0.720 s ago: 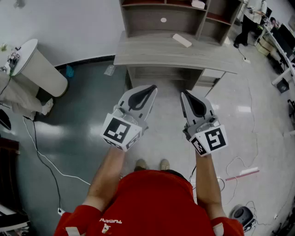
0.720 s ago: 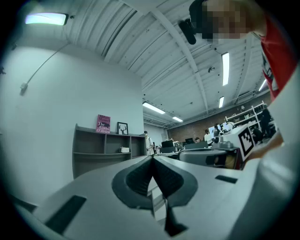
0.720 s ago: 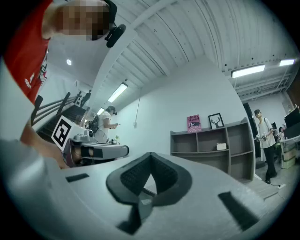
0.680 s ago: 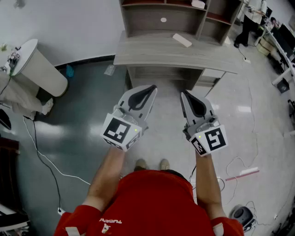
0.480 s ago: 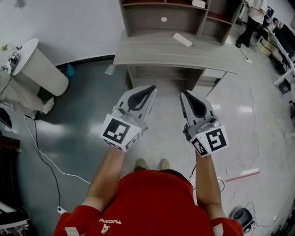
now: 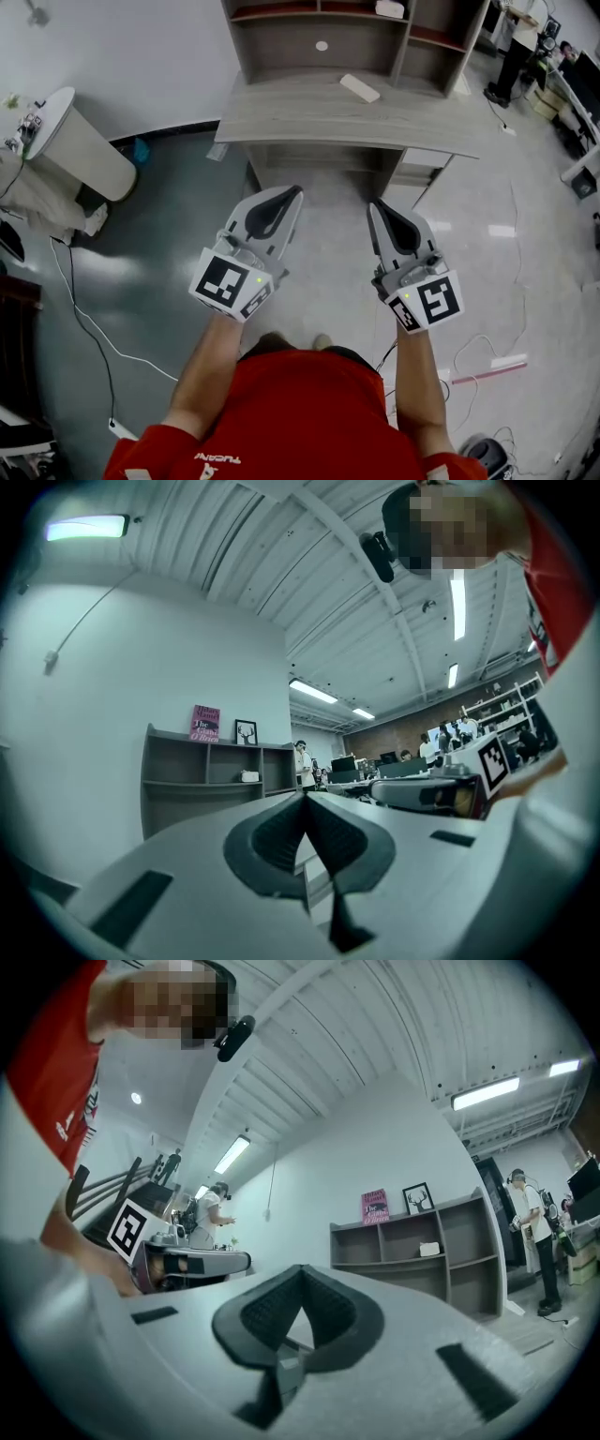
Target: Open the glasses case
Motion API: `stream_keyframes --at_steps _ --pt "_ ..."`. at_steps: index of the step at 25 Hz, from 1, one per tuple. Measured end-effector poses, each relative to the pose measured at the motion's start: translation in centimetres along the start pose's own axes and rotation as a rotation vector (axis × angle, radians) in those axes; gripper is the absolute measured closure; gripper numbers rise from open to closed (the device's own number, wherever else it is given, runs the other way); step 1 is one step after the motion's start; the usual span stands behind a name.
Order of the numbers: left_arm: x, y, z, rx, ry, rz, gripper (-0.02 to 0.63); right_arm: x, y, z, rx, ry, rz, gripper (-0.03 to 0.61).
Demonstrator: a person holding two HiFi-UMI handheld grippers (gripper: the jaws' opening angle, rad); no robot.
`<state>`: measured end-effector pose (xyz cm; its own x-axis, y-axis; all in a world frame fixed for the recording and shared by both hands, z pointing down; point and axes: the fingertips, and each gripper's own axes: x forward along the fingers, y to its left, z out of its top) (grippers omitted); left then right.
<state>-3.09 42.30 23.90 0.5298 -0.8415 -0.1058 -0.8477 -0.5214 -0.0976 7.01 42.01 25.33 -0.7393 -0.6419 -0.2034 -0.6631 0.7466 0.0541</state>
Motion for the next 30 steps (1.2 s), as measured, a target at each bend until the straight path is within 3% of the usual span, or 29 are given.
stream_keyframes --at_steps 6,16,30 --pt "3.0 -0.2 -0.8 0.009 0.012 0.012 0.604 0.3 -3.0 -0.9 0.006 0.002 0.011 0.574" --pt "9.6 6.3 -3.6 -0.026 -0.016 -0.005 0.604 7.2 -7.7 -3.3 -0.064 0.042 0.002 0.574" --pt "24.1 22.3 -9.0 -0.05 0.011 -0.127 0.604 23.4 -19.6 -8.0 -0.133 0.111 -0.141 0.574"
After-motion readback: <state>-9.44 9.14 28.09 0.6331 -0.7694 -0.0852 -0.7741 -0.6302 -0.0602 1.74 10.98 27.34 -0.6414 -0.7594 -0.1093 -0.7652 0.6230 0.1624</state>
